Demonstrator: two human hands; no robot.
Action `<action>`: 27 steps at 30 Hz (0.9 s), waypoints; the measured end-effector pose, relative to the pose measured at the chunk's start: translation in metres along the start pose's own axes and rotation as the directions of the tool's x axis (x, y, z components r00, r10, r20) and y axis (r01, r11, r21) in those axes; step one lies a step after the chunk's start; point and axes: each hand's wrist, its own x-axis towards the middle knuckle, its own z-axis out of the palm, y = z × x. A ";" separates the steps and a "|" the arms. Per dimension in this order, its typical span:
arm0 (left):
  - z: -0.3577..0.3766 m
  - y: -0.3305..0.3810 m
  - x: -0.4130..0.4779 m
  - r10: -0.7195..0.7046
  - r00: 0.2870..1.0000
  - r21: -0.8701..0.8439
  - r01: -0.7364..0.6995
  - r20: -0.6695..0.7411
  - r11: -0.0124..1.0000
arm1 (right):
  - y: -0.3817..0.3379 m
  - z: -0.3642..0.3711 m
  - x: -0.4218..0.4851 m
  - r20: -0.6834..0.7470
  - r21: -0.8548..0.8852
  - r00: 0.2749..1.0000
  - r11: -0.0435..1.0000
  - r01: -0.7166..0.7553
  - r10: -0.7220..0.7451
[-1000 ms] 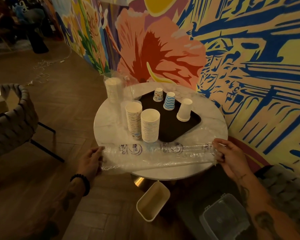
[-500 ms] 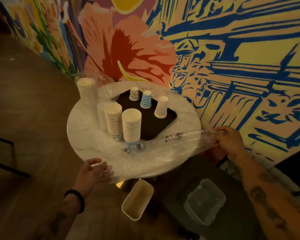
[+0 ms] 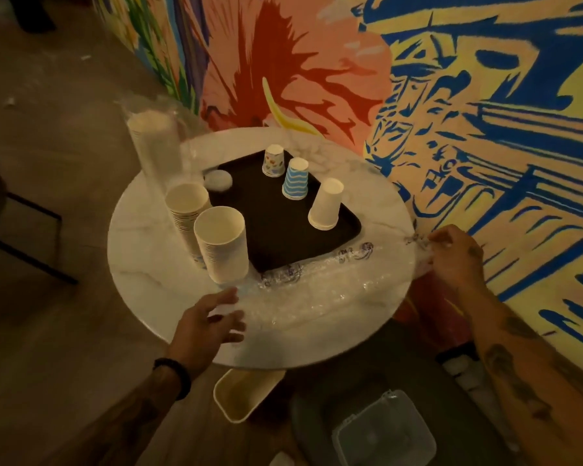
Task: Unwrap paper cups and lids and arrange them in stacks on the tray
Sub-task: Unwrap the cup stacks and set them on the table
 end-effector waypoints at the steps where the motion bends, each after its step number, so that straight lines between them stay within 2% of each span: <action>1: 0.006 -0.002 0.003 -0.004 1.000 0.067 0.003 0.012 0.998 | 0.005 0.005 0.009 0.015 -0.008 1.000 1.000 0.005 -0.005; 5: 0.026 -0.014 0.013 -0.062 0.997 0.302 0.046 0.043 0.952 | 0.013 0.025 0.027 0.142 -0.117 0.990 0.993 0.026 -0.009; 7: 0.035 -0.019 0.019 -0.063 0.997 0.380 0.044 0.039 0.924 | 0.011 0.034 0.019 0.139 -0.228 0.989 0.971 0.071 -0.040; 9: 0.040 -0.023 0.022 -0.044 0.999 0.441 0.026 0.030 0.897 | 0.006 0.046 0.002 0.097 -0.421 0.967 0.870 0.255 -0.237; 11: 0.040 -0.025 0.024 -0.029 0.999 0.471 0.018 0.016 0.882 | 0.005 0.065 -0.012 0.209 -0.472 0.897 0.763 0.442 -0.391; 12: 0.039 -0.026 0.025 -0.027 1.000 0.476 0.021 0.004 0.879 | 0.007 0.076 -0.016 0.286 -0.451 0.873 0.748 0.487 -0.396; 15: 0.035 -0.030 0.026 -0.038 0.999 0.495 0.038 -0.010 0.868 | 0.023 0.103 -0.012 0.471 -0.417 0.864 0.817 0.398 -0.181; 17: 0.034 -0.035 0.026 -0.056 0.998 0.527 0.050 -0.005 0.848 | 0.039 0.113 -0.006 0.530 -0.437 0.844 0.825 0.359 -0.087; 22: 0.032 -0.049 0.027 -0.083 0.996 0.613 0.057 0.013 0.788 | 0.059 0.124 0.004 0.572 -0.480 0.812 0.755 0.446 -0.115; 27: 0.036 -0.047 0.032 -0.076 0.997 0.675 0.052 0.006 0.736 | 0.056 0.128 0.006 0.559 -0.509 0.823 0.743 0.435 -0.099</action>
